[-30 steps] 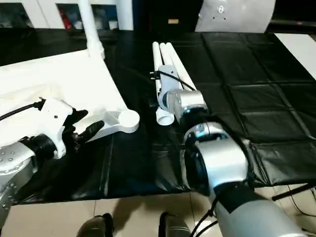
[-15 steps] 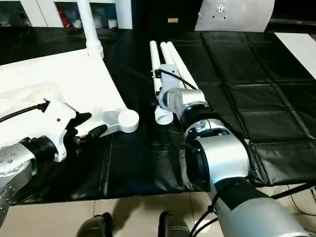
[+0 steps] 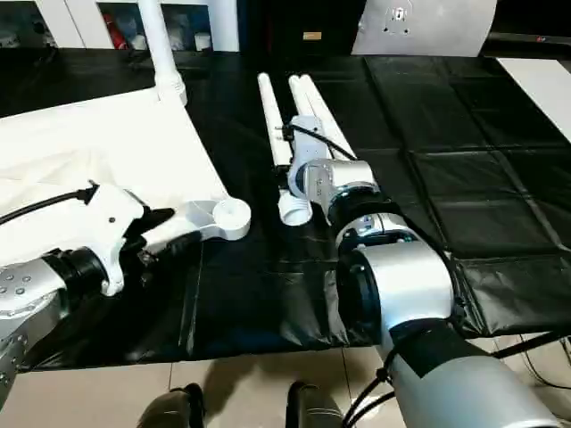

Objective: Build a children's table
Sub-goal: Pick table leg

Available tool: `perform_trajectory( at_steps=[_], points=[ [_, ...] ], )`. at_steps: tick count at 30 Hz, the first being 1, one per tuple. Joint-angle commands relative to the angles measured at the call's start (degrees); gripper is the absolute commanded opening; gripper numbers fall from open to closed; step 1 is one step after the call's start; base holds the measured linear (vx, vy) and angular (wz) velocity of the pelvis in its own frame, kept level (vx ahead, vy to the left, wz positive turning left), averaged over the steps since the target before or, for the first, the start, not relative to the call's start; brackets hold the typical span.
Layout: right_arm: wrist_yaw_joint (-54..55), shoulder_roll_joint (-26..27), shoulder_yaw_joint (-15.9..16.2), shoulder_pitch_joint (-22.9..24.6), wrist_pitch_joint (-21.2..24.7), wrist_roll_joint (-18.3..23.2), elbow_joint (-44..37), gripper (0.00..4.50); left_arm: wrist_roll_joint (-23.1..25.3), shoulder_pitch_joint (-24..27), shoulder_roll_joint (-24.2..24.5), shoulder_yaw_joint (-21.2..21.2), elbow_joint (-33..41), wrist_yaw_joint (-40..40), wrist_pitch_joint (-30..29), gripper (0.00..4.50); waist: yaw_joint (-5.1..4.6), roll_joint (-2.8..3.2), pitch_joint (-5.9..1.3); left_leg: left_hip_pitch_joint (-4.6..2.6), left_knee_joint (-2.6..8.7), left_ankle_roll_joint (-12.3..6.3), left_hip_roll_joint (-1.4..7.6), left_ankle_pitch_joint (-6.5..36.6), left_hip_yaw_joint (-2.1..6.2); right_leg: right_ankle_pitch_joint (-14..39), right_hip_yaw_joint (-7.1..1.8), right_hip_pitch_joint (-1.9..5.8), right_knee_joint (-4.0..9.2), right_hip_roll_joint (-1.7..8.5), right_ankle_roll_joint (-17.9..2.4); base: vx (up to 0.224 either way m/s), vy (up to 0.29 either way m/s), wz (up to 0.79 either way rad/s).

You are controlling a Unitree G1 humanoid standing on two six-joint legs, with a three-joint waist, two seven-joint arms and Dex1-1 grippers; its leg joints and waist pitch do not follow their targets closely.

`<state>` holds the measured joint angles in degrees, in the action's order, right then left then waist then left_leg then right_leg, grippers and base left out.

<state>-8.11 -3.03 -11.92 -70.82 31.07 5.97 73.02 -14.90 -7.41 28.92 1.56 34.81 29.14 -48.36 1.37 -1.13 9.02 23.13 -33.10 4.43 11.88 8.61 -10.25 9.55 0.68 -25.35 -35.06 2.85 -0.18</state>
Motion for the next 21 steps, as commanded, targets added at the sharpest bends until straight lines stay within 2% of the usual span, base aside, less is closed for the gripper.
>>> perform_trajectory(
  at_steps=[1,7,8,10,11,12,13,14,15,17,19,21],
  points=[
    [0.30,-0.12,-0.70,0.33,0.32,0.58,1.89,1.90,-0.39,-0.37,0.63,0.81,0.17,0.16,0.69,2.83,-0.30,1.31,-3.72,-1.95,3.75,3.31,0.44,17.20,-0.24,11.75,-1.42,2.11,3.51,2.56,-10.48,0.000,0.000,0.00],
    [0.94,-0.47,-1.80,0.09,-0.40,1.50,1.32,1.84,0.04,-0.90,0.32,1.04,-0.94,0.13,1.61,2.83,-0.47,1.25,-4.05,-1.92,3.65,3.25,0.42,16.47,-0.25,11.02,-1.38,2.29,3.39,2.56,-10.76,0.000,0.000,0.00],
    [0.70,-0.69,-2.08,-0.29,-0.24,1.74,0.85,1.84,0.26,-0.92,0.29,0.98,-1.47,0.07,2.28,2.83,-0.53,1.55,-4.28,-1.88,3.55,3.20,0.39,15.77,-0.24,9.83,-1.36,2.47,3.22,2.56,-11.08,0.000,0.000,0.00],
    [0.47,-0.95,-2.54,-0.73,-0.15,2.21,0.34,1.84,0.41,-0.98,0.20,0.88,-2.08,0.09,2.88,2.83,-0.56,1.78,-4.47,-1.87,3.45,3.05,0.37,14.93,-0.27,8.08,-1.31,2.60,3.05,2.52,-11.62,0.000,0.000,0.00],
    [0.63,-1.08,-2.92,-0.90,-0.42,2.60,-0.03,1.84,0.54,-1.04,0.07,0.92,-2.49,0.05,3.24,2.83,-0.64,1.67,-4.45,-1.84,3.44,2.98,0.36,14.89,-0.33,7.81,-1.31,2.58,3.10,2.47,-11.79,0.000,0.000,0.00],
    [0.69,-1.11,-3.21,-0.97,-0.66,2.88,-0.28,1.84,0.65,-1.04,0.02,0.97,-2.78,0.03,3.55,2.83,-0.50,2.51,-4.92,-2.00,3.25,3.05,0.37,14.30,-0.25,6.35,-1.23,2.84,2.77,2.55,-12.40,0.000,0.000,0.00],
    [0.70,-1.17,-3.55,-1.05,-0.88,3.23,-0.59,1.84,0.79,-1.10,-0.02,1.08,-3.08,0.01,3.87,2.83,-0.62,2.18,-4.84,-1.92,3.23,2.81,0.36,14.08,-0.38,5.69,-1.24,2.79,2.93,2.45,-12.63,0.000,0.000,0.00],
    [0.73,-1.43,-5.11,-1.31,-1.48,4.76,-1.99,1.84,1.20,-1.74,-0.26,1.52,-4.10,-0.03,4.88,2.83,-0.37,2.80,-5.12,-1.93,3.08,2.53,0.30,13.54,-0.30,4.43,-1.20,3.05,2.59,2.50,-13.24,0.000,0.000,0.00],
    [0.81,-1.50,-5.68,-1.37,-1.62,5.29,-2.48,1.84,1.24,-1.97,-0.35,1.60,-4.41,-0.04,5.16,2.83,-0.39,2.38,-5.16,-1.90,2.97,1.97,0.29,12.89,-0.46,3.17,-1.23,3.10,2.57,2.42,-13.70,0.000,0.000,0.00],
    [-1.27,-1.57,-8.46,-0.37,-4.63,8.62,-6.35,1.84,0.93,-3.55,-1.85,1.19,-6.12,-0.83,5.88,2.83,-0.10,3.06,-5.27,-1.83,2.79,1.33,0.33,11.88,-0.46,1.12,-1.26,3.32,2.25,2.58,-14.56,0.000,0.000,0.00],
    [-4.64,-1.21,-9.93,1.10,-4.49,11.27,-10.44,1.84,1.20,-4.30,-2.62,1.35,-7.32,-1.52,6.57,2.83,0.24,3.16,-5.28,-1.70,2.60,-0.12,0.24,10.80,-0.57,-0.54,-1.30,3.56,2.21,2.50,-15.48,0.000,0.000,0.00],
    [-8.76,-0.66,-10.06,3.40,-2.65,13.28,-15.73,1.84,1.58,-5.14,-3.31,1.83,-8.34,-2.07,7.27,2.83,0.38,3.04,-5.25,-1.64,2.64,-0.89,0.28,10.42,-0.62,-0.84,-1.33,3.65,2.30,2.48,-15.55,0.000,0.000,0.00]
  ],
)
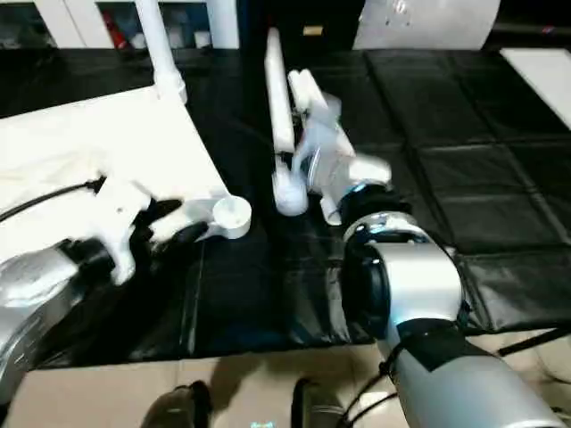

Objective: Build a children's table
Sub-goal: Pick table leg

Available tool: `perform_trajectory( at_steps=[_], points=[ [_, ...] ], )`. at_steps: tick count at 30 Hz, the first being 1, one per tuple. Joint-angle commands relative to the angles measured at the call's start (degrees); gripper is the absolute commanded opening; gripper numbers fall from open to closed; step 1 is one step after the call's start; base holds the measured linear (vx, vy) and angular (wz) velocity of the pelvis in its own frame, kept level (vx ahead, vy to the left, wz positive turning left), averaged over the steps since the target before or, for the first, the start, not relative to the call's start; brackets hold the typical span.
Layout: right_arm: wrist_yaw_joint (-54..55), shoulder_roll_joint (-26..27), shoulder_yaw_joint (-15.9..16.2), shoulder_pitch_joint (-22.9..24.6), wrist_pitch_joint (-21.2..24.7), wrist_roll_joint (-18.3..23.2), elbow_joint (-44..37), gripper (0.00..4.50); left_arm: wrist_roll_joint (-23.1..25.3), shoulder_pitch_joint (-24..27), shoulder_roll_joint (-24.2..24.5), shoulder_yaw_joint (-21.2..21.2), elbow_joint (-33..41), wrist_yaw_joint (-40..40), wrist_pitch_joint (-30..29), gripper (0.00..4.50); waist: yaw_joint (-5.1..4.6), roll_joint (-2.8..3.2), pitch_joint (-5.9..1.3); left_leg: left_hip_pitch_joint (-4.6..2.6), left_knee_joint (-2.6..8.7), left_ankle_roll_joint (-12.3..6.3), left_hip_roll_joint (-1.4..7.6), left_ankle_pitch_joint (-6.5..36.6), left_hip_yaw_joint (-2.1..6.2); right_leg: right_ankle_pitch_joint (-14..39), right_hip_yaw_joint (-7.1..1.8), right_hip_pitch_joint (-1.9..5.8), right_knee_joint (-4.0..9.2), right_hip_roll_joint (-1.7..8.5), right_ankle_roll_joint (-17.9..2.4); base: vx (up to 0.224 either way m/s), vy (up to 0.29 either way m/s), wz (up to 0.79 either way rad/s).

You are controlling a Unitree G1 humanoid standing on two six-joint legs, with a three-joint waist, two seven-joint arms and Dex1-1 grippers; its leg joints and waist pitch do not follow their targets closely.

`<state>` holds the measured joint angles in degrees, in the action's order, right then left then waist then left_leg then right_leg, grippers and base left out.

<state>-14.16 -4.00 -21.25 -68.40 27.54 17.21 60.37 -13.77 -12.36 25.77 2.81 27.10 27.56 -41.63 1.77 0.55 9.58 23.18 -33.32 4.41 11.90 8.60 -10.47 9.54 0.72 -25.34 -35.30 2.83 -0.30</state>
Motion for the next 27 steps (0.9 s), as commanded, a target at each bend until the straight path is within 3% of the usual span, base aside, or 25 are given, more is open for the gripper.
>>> perform_trajectory(
  at_steps=[1,4,5,6,8,9,10,11,13,14,16,17,19,20,23,27],
  points=[
    [-4.04,0.58,-0.59,1.90,1.72,2.69,-5.03,1.84,0.50,-0.37,-0.38,0.69,-0.88,-0.64,0.76,2.83,0.22,1.68,-5.94,-1.70,2.83,-1.38,0.30,9.05,-0.28,-1.78,-1.28,3.74,2.47,2.52,-15.77,0.000,0.000,0.00],
    [-7.12,1.57,-0.73,6.90,6.27,6.64,-15.04,1.84,0.32,-1.20,-1.60,0.76,-1.60,-1.19,1.37,2.83,0.37,1.58,-6.19,-1.76,2.79,-1.66,0.41,8.57,-0.23,-1.72,-1.31,3.91,2.44,2.66,-16.36,0.000,0.000,0.00],
    [-10.34,1.97,-0.62,10.13,8.31,9.93,-21.09,1.83,-0.26,-2.11,-2.86,0.38,-2.12,-1.60,1.41,2.83,0.51,1.65,-6.27,-1.85,2.77,-1.53,0.41,8.28,-0.21,-1.69,-1.28,3.93,2.45,2.58,-16.53,0.000,0.000,0.00],
    [-12.61,2.16,-0.54,12.17,9.50,12.13,-24.85,1.83,-0.64,-2.80,-3.76,0.13,-2.54,-1.89,1.43,2.83,0.63,1.17,-6.13,-1.81,2.92,-1.94,0.35,8.42,-0.30,-1.61,-1.43,4.15,2.68,2.46,-15.90,0.000,0.000,0.00],
    [-15.90,2.34,-0.12,16.44,11.04,15.52,-31.44,1.83,-1.51,-4.66,-5.60,-0.67,-3.57,-2.73,1.19,2.83,0.82,1.24,-6.35,-1.92,2.90,-1.69,0.46,8.61,-0.19,-0.16,-1.31,4.06,2.74,2.62,-15.63,0.000,0.000,0.00],
    [-16.68,2.37,-0.10,18.66,11.63,16.78,-34.39,1.83,-3.19,-6.11,-7.28,-2.29,-4.34,-3.69,0.38,3.00,0.85,0.70,-6.19,-1.91,2.96,-1.54,0.52,8.78,-0.24,1.04,-1.40,3.89,2.89,2.69,-15.51,0.000,0.000,0.00],
    [-18.46,2.24,0.18,22.29,12.98,18.97,-39.21,1.83,-5.96,-8.59,-10.01,-5.07,-5.56,-5.41,-0.70,3.17,1.32,0.89,-5.83,-2.28,2.96,-1.01,0.42,9.84,-0.50,3.24,-1.60,3.57,3.37,2.57,-14.54,0.000,0.000,0.00],
    [-19.93,2.12,0.56,24.91,14.30,20.57,-42.95,1.82,-8.24,-10.34,-11.87,-7.08,-6.38,-6.35,-1.43,3.17,1.28,0.75,-5.93,-2.25,2.99,-0.84,0.53,10.09,-0.38,3.78,-1.65,3.65,3.36,2.68,-14.53,0.000,0.000,0.00],
    [-23.60,1.33,2.04,29.54,18.37,24.07,-49.75,1.82,-12.99,-13.27,-14.94,-9.86,-7.26,-6.81,-2.73,3.20,1.33,-0.26,-5.38,-1.86,3.27,-0.26,0.32,10.87,-0.26,7.99,-1.62,3.71,3.86,2.83,-13.07,0.000,0.000,0.00],
    [-24.97,1.02,2.61,30.74,19.54,25.22,-51.39,1.82,-14.63,-14.10,-16.06,-10.59,-7.42,-7.06,-3.29,3.31,1.29,-0.20,-5.29,-1.68,3.34,-0.16,0.17,10.99,-0.13,9.56,-1.53,3.85,3.87,2.86,-12.64,0.000,0.000,0.00],
    [-26.56,0.65,3.43,33.20,22.33,27.55,-54.87,1.82,-21.24,-15.97,-19.98,-13.82,-7.91,-8.52,-7.00,3.57,1.13,-0.65,-5.01,-1.56,3.28,-0.36,0.10,11.08,-0.24,13.65,-1.65,3.50,4.43,3.05,-11.28,0.000,0.000,0.00],
    [-26.66,0.64,3.50,33.37,22.53,27.73,-55.13,1.82,-21.64,-16.12,-20.21,-14.02,-7.98,-8.62,-7.21,3.59,1.15,-0.57,-5.00,-1.53,3.17,-0.32,-0.03,10.83,-0.24,14.23,-1.63,3.47,4.42,3.06,-11.06,0.000,0.000,0.00],
    [-27.88,0.42,4.56,35.28,24.90,29.92,-58.28,1.82,-27.59,-18.12,-23.34,-17.03,-9.36,-10.69,-9.25,3.66,0.84,-0.61,-4.81,-1.39,3.21,-0.80,-0.09,11.01,-0.08,16.90,-1.56,3.20,4.91,3.04,-9.82,0.000,0.000,0.00],
    [-27.95,0.33,4.98,35.90,25.36,30.62,-59.35,1.82,-29.49,-18.84,-24.41,-18.28,-9.91,-11.54,-10.10,3.98,0.67,-0.62,-4.77,-1.19,3.21,-0.66,-0.23,10.69,-0.05,17.10,-1.46,3.34,4.86,2.98,-9.63,0.000,0.000,0.00],
    [-28.19,0.20,5.87,37.05,26.28,32.09,-61.71,1.82,-34.46,-20.86,-26.11,-20.94,-11.08,-12.97,-11.09,4.15,0.55,-0.44,-4.76,-1.24,3.25,-0.82,-0.23,10.38,0.14,17.57,-1.38,3.21,5.17,2.90,-8.68,0.000,0.000,0.00],
    [-28.07,-0.09,6.50,38.05,26.87,32.57,-63.37,1.82,-37.96,-21.70,-26.64,-22.22,-11.38,-13.00,-13.24,4.50,0.54,-0.12,-5.01,-1.37,3.24,-0.99,-0.18,8.96,0.12,14.26,-1.29,3.21,4.92,2.66,-9.18,0.000,0.000,0.00]
  ],
)
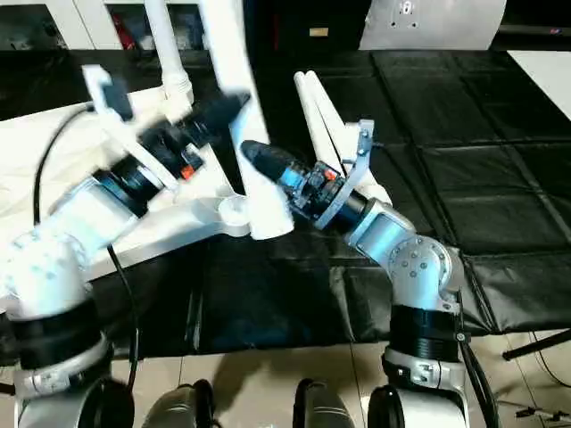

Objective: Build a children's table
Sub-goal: Pick table leg

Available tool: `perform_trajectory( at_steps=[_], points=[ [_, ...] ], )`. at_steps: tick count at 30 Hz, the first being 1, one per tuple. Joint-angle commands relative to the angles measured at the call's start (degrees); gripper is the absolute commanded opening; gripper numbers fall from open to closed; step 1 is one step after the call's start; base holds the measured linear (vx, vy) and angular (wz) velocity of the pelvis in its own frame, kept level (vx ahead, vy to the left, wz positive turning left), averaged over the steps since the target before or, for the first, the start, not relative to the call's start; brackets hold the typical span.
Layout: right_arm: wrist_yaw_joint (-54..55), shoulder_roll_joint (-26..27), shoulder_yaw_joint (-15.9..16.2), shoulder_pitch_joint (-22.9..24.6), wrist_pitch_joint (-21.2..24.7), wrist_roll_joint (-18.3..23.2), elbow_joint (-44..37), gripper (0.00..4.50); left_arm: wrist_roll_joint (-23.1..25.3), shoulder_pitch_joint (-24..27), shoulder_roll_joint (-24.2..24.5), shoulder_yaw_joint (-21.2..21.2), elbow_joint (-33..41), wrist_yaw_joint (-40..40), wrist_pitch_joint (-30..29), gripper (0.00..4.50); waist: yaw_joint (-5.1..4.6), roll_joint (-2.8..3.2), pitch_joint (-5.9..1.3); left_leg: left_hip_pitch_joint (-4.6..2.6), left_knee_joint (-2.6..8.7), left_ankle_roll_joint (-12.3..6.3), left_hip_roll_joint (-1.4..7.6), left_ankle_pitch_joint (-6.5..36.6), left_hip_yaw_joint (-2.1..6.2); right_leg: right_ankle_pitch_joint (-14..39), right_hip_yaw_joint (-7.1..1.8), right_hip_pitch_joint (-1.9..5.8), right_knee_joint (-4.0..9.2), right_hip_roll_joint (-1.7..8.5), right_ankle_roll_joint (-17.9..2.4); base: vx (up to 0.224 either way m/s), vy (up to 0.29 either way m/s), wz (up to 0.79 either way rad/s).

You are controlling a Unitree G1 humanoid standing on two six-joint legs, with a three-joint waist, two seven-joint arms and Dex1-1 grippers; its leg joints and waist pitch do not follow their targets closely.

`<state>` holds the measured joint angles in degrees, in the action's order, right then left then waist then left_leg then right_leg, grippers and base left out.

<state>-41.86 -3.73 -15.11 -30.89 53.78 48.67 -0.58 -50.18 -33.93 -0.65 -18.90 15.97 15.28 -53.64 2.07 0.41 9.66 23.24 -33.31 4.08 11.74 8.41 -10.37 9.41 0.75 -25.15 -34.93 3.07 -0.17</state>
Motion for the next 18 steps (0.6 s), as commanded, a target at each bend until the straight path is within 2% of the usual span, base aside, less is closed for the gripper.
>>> perform_trajectory(
  at_steps=[1,4,5,6,7,8,9,10,11,12,14,17,18],
  points=[
    [-0.31,-0.45,0.52,0.68,0.71,1.03,-2.65,1.82,-2.34,-0.19,-0.37,-0.76,-0.23,-0.97,-1.69,4.50,0.23,-0.11,-5.21,-1.32,3.23,-0.85,0.01,8.20,0.01,12.39,-1.32,3.21,4.42,2.39,-9.67,0.000,0.000,0.00],
    [0.01,-1.36,2.94,1.88,-0.29,-0.68,-4.73,1.82,-4.51,0.11,0.14,-0.40,0.27,-1.68,-3.95,4.50,0.41,-0.02,-5.45,-1.32,3.14,-1.48,0.09,6.08,-0.06,8.10,-1.29,3.40,4.04,2.36,-10.83,0.000,0.000,0.00],
    [0.29,-1.56,4.34,2.38,-1.90,-2.21,-5.76,1.82,-4.48,0.38,0.60,0.18,0.43,-1.90,-4.22,4.50,0.52,-0.03,-5.46,-1.33,3.11,-1.44,0.07,5.91,-0.07,7.70,-1.29,3.48,3.98,2.36,-10.88,0.000,0.000,0.00],
    [0.45,-1.55,5.10,2.66,-2.93,-3.17,-6.30,1.82,-4.26,0.61,0.86,0.52,0.55,-1.84,-4.24,4.50,0.69,0.21,-5.77,-1.31,3.06,-1.46,0.11,5.17,0.00,6.66,-1.26,3.68,3.75,2.44,-10.95,0.000,0.000,0.00],
    [0.87,-1.57,6.29,2.90,-4.56,-5.00,-6.79,1.82,-3.80,0.95,1.27,1.07,0.76,-1.50,-4.28,4.50,0.60,0.06,-5.60,-1.30,3.13,-1.57,0.10,5.75,-0.10,7.12,-1.26,3.59,3.96,2.46,-11.11,0.000,0.000,0.00],
    [0.96,-1.63,7.73,3.25,-6.20,-6.73,-7.43,1.82,-1.74,1.47,2.48,2.60,1.29,-0.87,-3.77,4.50,0.69,0.04,-5.58,-1.27,3.14,-1.39,0.15,5.99,-0.07,7.73,-1.26,3.60,3.97,2.54,-10.95,0.000,0.000,0.00],
    [1.22,-1.71,9.03,3.58,-7.73,-8.42,-7.91,1.82,1.37,2.15,4.22,4.98,2.03,0.29,-2.36,4.50,0.76,0.17,-5.61,-1.32,3.33,-1.17,0.38,6.72,0.11,9.51,-1.19,3.52,4.13,2.67,-9.86,0.000,0.000,0.00],
    [1.83,-1.73,11.35,4.17,-10.48,-11.32,-8.23,1.82,6.69,3.45,7.04,9.05,3.28,2.15,1.00,4.50,0.52,0.29,-5.51,-1.44,3.40,-0.92,0.36,7.89,0.05,11.66,-1.24,3.43,4.24,2.69,-8.97,0.000,0.000,0.00],
    [1.83,-1.73,11.35,4.17,-10.48,-11.32,-8.23,1.82,6.69,3.45,7.04,9.05,3.28,2.15,1.00,4.50,0.57,0.30,-5.48,-1.52,3.47,-0.81,0.45,8.48,0.13,12.87,-1.24,3.30,4.52,2.78,-8.52,0.000,0.000,0.00],
    [2.74,-1.67,13.93,4.90,-13.65,-14.80,-7.89,1.82,10.33,4.71,8.21,11.71,4.42,3.13,4.63,4.50,0.48,0.37,-5.48,-1.56,3.48,-0.41,0.44,8.89,0.11,13.76,-1.31,3.29,4.61,2.82,-8.21,0.000,0.000,0.00],
    [3.17,-1.77,15.61,5.48,-15.79,-17.02,-7.60,1.82,11.93,5.42,8.56,12.97,5.21,3.28,6.44,4.21,0.36,0.41,-5.48,-1.53,3.50,0.43,0.52,9.02,0.11,13.21,-1.37,3.30,4.40,2.80,-8.37,0.000,0.000,0.00],
    [4.48,-0.85,18.38,7.53,-23.51,-22.12,-6.03,1.82,14.76,8.42,9.58,16.35,7.62,3.82,10.30,4.08,0.32,0.49,-5.66,-1.49,3.40,0.58,0.59,9.47,0.08,11.28,-1.40,3.31,4.17,2.83,-8.98,0.000,0.000,0.00],
    [4.78,-0.41,18.51,7.87,-25.08,-22.86,-5.68,1.82,15.32,8.90,9.57,16.72,7.89,3.83,11.22,3.78,0.25,0.50,-5.74,-1.44,3.35,0.46,0.55,9.04,0.07,9.94,-1.42,3.41,3.97,2.79,-9.55,0.000,0.000,0.00]
  ],
)
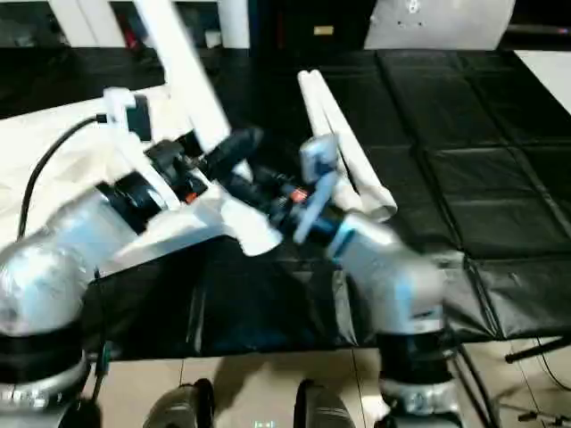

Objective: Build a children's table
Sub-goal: Pick table leg

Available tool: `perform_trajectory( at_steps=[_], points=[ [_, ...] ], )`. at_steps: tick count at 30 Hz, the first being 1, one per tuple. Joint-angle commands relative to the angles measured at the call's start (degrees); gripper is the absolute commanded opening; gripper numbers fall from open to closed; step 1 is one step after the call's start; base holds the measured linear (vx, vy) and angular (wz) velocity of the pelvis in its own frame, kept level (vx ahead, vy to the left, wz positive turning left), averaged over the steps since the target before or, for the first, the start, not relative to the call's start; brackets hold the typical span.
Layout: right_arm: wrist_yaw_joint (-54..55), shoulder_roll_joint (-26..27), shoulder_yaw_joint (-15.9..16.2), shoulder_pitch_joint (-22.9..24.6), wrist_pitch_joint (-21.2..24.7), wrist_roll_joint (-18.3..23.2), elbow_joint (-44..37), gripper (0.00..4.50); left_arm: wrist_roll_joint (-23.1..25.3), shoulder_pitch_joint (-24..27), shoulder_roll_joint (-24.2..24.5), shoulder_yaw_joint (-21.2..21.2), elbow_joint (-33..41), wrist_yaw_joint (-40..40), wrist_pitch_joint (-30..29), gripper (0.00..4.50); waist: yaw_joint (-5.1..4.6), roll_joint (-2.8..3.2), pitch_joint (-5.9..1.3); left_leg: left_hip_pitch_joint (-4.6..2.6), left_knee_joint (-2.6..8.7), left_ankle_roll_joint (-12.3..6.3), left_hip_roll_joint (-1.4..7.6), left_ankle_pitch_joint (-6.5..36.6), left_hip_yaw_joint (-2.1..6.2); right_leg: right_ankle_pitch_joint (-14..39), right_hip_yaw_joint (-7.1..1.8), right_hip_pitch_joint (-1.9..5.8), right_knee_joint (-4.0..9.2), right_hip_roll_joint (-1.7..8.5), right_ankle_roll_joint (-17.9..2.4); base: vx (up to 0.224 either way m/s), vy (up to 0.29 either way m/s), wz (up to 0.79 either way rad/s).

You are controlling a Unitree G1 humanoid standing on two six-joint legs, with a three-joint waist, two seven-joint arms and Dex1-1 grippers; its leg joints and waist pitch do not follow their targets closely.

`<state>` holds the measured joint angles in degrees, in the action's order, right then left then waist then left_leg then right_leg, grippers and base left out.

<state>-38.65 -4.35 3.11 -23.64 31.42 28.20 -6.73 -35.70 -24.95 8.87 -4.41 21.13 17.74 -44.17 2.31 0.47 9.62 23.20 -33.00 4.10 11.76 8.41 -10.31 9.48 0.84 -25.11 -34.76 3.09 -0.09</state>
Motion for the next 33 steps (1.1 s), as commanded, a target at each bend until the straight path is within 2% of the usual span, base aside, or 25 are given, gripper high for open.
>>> perform_trajectory(
  at_steps=[1,2,4,5,6,9,10,13,15,19,22,26,30,33],
  points=[
    [1.75,0.52,0.42,0.90,-3.96,-2.94,0.71,1.82,1.39,0.31,0.13,2.63,2.85,1.43,2.66,3.78,0.01,0.51,-5.68,-1.51,3.03,0.24,0.54,9.41,-0.07,9.59,-1.55,3.23,3.83,2.66,-10.01,0.000,0.000,0.00],
    [2.52,1.47,1.18,1.85,-9.22,-5.53,2.10,1.82,2.76,1.58,-0.11,3.53,3.37,1.58,4.96,3.71,0.03,0.46,-5.73,-1.43,3.02,0.09,0.59,9.56,-0.04,9.57,-1.53,3.21,3.84,2.76,-10.08,0.000,0.000,0.00],
    [2.42,1.69,2.17,2.71,-11.82,-6.87,3.35,1.82,4.90,2.93,-0.07,4.86,3.71,2.01,7.75,3.68,-0.16,0.43,-5.69,-1.45,3.07,0.11,0.51,10.54,-0.07,10.26,-1.56,3.39,3.79,2.70,-10.25,0.000,0.000,0.00],
    [2.11,1.70,2.77,3.34,-12.97,-7.39,4.18,1.82,6.29,3.80,-0.01,5.79,3.92,2.40,9.51,3.40,-0.10,0.35,-5.70,-1.39,3.10,-0.21,0.59,10.77,0.06,10.73,-1.51,3.39,4.00,2.80,-10.10,0.000,0.000,0.00],
    [2.12,1.68,3.14,3.81,-14.03,-7.82,4.97,1.82,7.09,4.42,-0.06,6.34,3.96,2.31,10.55,3.31,-0.26,0.40,-5.50,-1.39,3.15,-0.14,0.53,11.77,-0.04,11.98,-1.59,3.39,4.03,2.75,-9.78,0.000,0.000,0.00],
    [2.61,2.49,3.07,4.62,-15.48,-7.91,5.80,1.82,8.54,5.36,0.31,7.54,4.04,2.58,12.39,3.18,-0.33,0.39,-5.65,-1.37,3.11,-0.37,0.55,11.89,0.07,12.13,-1.62,3.35,3.97,2.71,-9.50,0.000,0.000,0.00],
    [2.38,2.92,3.57,5.07,-16.90,-8.44,6.38,1.82,10.11,6.02,0.88,8.84,3.86,2.79,13.71,2.92,-0.41,0.36,-5.49,-1.36,3.16,-0.35,0.56,12.64,0.04,12.93,-1.60,3.20,4.09,2.72,-9.47,0.000,0.000,0.00],
    [2.05,3.11,4.12,5.17,-18.14,-8.95,6.86,1.82,11.46,6.30,1.38,10.02,3.40,3.01,14.54,2.84,-0.40,0.39,-5.55,-1.42,3.14,-0.32,0.57,12.86,0.09,13.10,-1.62,3.19,4.01,2.67,-9.21,0.000,0.000,0.00],
    [2.11,3.36,4.24,5.02,-19.29,-9.03,7.62,1.81,13.40,6.31,1.49,10.63,2.63,2.94,16.58,2.49,-0.45,0.57,-5.58,-1.42,3.07,-0.43,0.56,12.36,0.09,11.91,-1.63,3.20,3.90,2.62,-9.57,0.000,0.000,0.00],
    [1.81,3.30,4.34,4.78,-19.99,-8.71,8.41,1.80,15.51,6.20,2.18,11.49,1.63,3.47,18.96,2.29,-0.47,0.56,-5.66,-1.42,3.03,-0.69,0.57,12.32,0.14,10.68,-1.61,3.29,3.78,2.65,-10.17,0.000,0.000,0.00],
    [1.45,3.13,4.57,4.78,-21.32,-9.44,8.56,1.80,15.20,6.23,2.52,11.94,1.15,3.76,18.02,2.00,-0.43,0.61,-5.76,-1.43,2.91,-0.82,0.51,11.61,0.07,8.98,-1.63,3.37,3.49,2.56,-10.94,0.000,0.000,0.00],
    [1.38,2.50,5.14,4.23,-23.47,-11.01,9.43,1.80,12.54,5.97,1.10,11.10,0.89,3.06,14.61,1.91,-0.47,0.69,-5.56,-1.48,2.91,-0.36,0.52,13.20,0.03,11.24,-1.62,3.25,3.68,2.62,-11.20,0.000,0.000,0.00],
    [1.92,2.51,4.80,3.65,-23.96,-11.13,10.11,1.80,12.43,5.34,0.19,10.54,0.18,1.47,12.57,1.89,-0.53,0.67,-5.42,-1.63,2.98,-0.17,0.49,15.19,0.11,14.62,-1.58,3.05,3.99,2.58,-10.28,0.000,0.000,0.00],
    [2.54,2.69,4.32,3.06,-24.19,-11.19,10.55,1.80,11.45,4.39,-2.12,8.82,-0.51,-1.64,11.15,1.88,-0.50,0.51,-5.47,-1.51,2.91,-0.05,0.44,15.15,0.16,15.39,-1.56,3.08,4.08,2.56,-9.75,0.000,0.000,0.00]
  ],
)
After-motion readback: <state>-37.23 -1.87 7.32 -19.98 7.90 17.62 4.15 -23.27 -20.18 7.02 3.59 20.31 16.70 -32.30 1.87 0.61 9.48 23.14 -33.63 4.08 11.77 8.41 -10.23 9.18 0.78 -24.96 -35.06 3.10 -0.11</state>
